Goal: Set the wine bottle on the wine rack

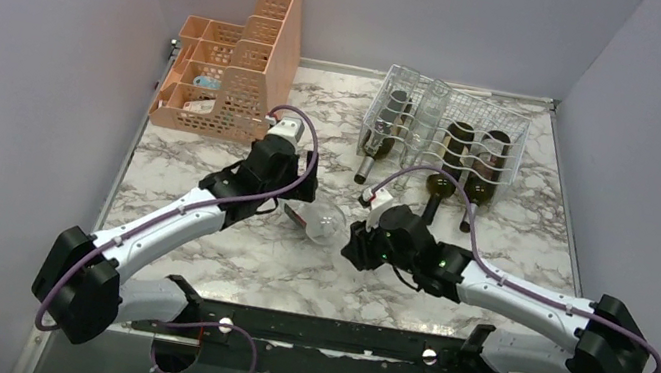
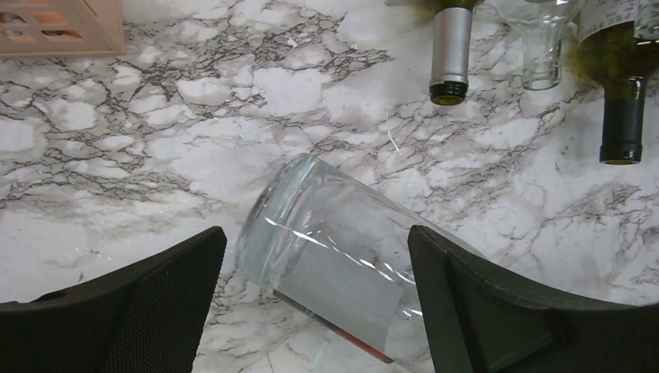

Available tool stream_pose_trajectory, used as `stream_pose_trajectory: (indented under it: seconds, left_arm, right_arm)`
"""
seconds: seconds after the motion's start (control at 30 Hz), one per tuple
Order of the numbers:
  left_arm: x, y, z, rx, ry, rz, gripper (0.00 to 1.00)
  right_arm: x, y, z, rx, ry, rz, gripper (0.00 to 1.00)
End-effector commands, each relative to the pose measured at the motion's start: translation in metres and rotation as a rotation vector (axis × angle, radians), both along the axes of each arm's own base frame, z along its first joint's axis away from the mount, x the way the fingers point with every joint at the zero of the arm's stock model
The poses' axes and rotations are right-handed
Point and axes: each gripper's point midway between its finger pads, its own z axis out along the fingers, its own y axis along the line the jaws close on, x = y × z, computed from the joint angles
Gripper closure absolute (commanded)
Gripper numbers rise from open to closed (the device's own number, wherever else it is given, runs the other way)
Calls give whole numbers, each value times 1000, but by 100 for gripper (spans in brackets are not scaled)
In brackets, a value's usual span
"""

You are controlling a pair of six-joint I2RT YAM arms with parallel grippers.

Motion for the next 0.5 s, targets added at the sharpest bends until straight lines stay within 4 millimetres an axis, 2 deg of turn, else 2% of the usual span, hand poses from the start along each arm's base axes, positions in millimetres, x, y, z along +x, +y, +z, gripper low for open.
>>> stream_pose_trajectory:
  seconds: [0.0, 0.27, 0.47]
  left_arm:
    - [6, 2, -17, 13, 36, 16, 6]
    - [4, -1, -48, 27, 121, -12, 6]
    - [-2, -2, -63, 63, 177, -44, 8]
  right_arm:
    - [-16, -1, -14, -33, 69, 57, 99]
    - [-17, -1, -47, -147, 110, 100, 98]
    - [-12, 1, -57, -177, 126, 82, 78]
